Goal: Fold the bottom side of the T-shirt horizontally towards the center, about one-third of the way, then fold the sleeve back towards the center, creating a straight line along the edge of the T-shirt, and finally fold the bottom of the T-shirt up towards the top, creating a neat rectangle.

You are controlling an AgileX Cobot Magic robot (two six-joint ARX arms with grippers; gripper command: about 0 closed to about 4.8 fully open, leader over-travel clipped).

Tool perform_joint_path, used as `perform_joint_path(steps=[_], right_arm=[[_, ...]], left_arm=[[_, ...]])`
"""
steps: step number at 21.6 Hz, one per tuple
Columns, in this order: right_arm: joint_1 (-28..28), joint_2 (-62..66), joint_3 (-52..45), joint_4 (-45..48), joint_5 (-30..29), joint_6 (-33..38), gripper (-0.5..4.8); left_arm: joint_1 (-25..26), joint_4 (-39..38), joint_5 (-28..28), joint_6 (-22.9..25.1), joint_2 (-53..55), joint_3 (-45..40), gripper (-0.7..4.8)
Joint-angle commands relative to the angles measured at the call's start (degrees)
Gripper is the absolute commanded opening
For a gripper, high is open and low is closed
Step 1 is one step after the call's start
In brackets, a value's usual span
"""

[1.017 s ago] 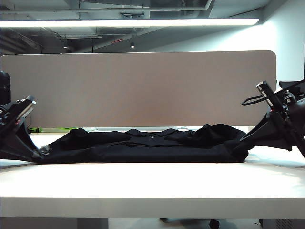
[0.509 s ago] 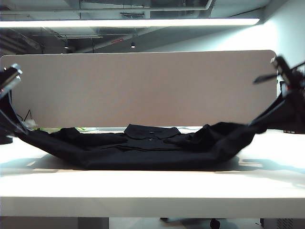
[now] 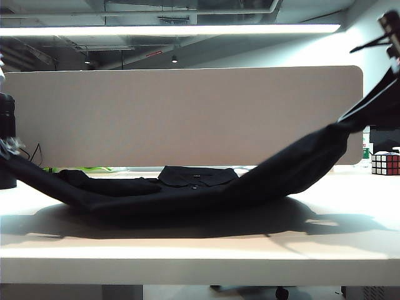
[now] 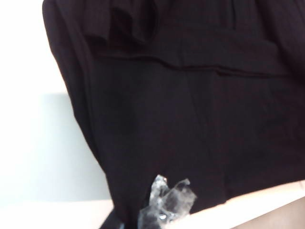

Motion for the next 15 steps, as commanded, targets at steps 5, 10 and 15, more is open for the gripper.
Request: perform_joint_path(steps=[5, 10, 15], right_arm=[[-1.55, -10.01, 0.20, -5.16, 1.68, -0.55, -0.02], [-3.13, -10.56, 0.79, -4.68, 2.73, -0.55, -0.02], [-3.13, -5.22, 2.32, -0.31, 3.37, -0.74, -0.02]], left_arm=[[0.63, -3.34, -3.48, 0.74, -9.99, -1.11, -0.06], [0.72, 4.98, -3.26, -4.13, -11.06, -1.09, -0.06], [0.70, 15.04, -0.83, -8.09, -5.73, -1.03, -0.06]])
